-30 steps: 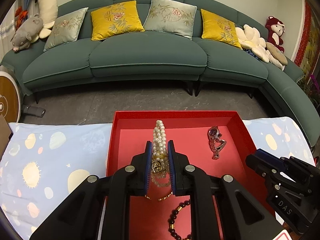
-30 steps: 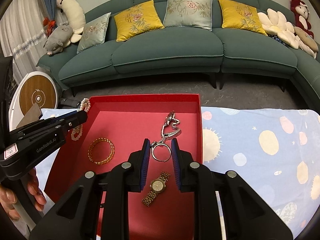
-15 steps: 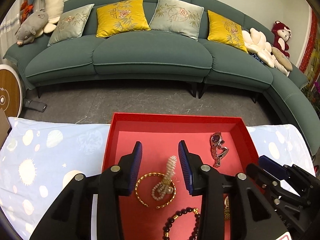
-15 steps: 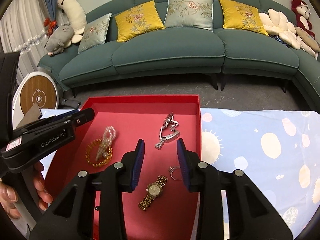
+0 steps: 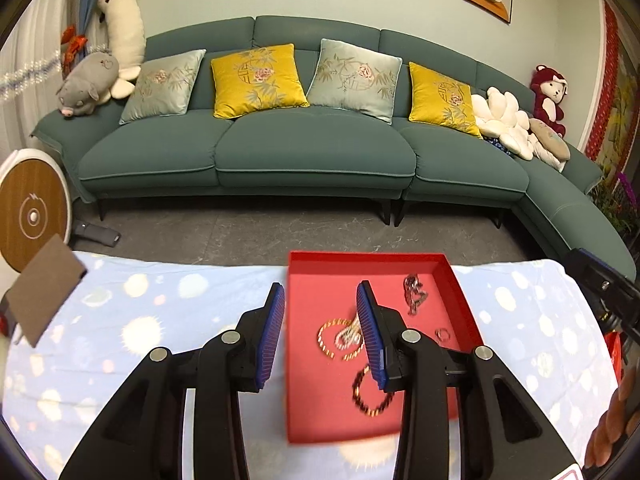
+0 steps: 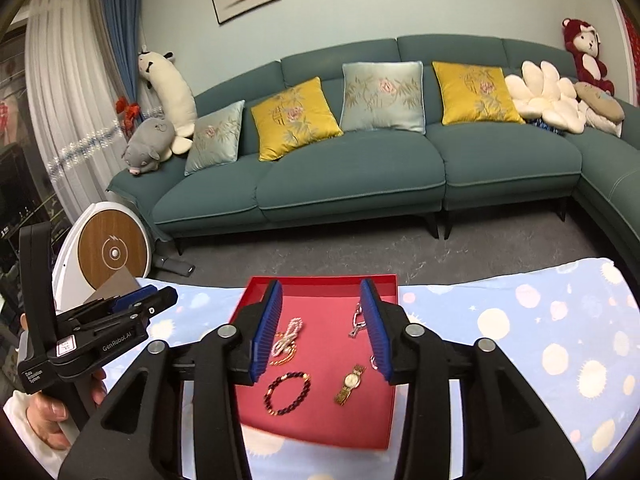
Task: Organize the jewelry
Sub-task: 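Move both open tools back down to the jewelry left on the cloth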
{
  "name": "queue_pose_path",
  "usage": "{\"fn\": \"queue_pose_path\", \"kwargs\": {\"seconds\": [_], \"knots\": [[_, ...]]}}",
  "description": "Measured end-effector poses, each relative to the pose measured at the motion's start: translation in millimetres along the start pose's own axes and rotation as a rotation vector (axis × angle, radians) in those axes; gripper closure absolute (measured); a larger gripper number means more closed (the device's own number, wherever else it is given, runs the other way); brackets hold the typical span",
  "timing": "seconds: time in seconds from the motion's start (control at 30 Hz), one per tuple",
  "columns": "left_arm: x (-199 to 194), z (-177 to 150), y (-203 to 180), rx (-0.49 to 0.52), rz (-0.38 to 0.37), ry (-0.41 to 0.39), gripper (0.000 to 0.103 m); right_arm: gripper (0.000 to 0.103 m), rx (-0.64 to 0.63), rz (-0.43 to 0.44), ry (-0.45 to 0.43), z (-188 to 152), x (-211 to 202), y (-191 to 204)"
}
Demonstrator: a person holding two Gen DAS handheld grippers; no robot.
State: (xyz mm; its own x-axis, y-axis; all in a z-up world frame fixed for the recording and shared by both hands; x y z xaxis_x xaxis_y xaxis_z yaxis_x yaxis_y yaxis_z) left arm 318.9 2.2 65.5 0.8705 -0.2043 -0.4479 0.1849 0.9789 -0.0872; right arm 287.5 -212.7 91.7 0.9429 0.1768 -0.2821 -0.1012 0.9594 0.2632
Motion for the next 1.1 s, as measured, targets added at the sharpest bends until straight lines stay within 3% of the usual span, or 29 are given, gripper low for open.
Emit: {"fn": "queue_pose_path", "kwargs": {"seconds": [0.1,0.4,0.63,1.1], "knots": [[-31.9,-6.3,0.9,-0.002,0.008,0.003,0.067,0.051,-0.037,-0.004,-0.030,-3.4,-38.9,14.3],[-85.4,-62.6,-3.5,0.018,0.035,0.064,0.067,0.051,-0.102,-0.034,-0.008,-53.3,-107.6,24.7],[-100.2,-108.7,-2.2,0.040,0.065,0.105,0.067,0.051,-0.070,-0.051,0.039,-86.7,-128.9,10.9],[-124.2,-192.5,13.5,-0.090,0.027,0.194,0.067,0.051,-0.049,-0.072,0.220,-191.5,-147.2,5.5]]}}
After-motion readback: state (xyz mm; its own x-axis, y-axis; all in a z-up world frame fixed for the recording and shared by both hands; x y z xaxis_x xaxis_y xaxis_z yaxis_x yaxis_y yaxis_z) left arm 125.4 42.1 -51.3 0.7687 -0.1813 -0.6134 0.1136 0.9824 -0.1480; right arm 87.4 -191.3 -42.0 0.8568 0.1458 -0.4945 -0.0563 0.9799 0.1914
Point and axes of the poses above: each gripper's, at about its wrist camera, not at the fingertips, and x roughly the way its jaws point, y to its left, z to its top, the point moved 7 cm from there along x, roughly the way its jaws point, and after that the axes turned 14 degrees about -y, right-handed, at the moved point
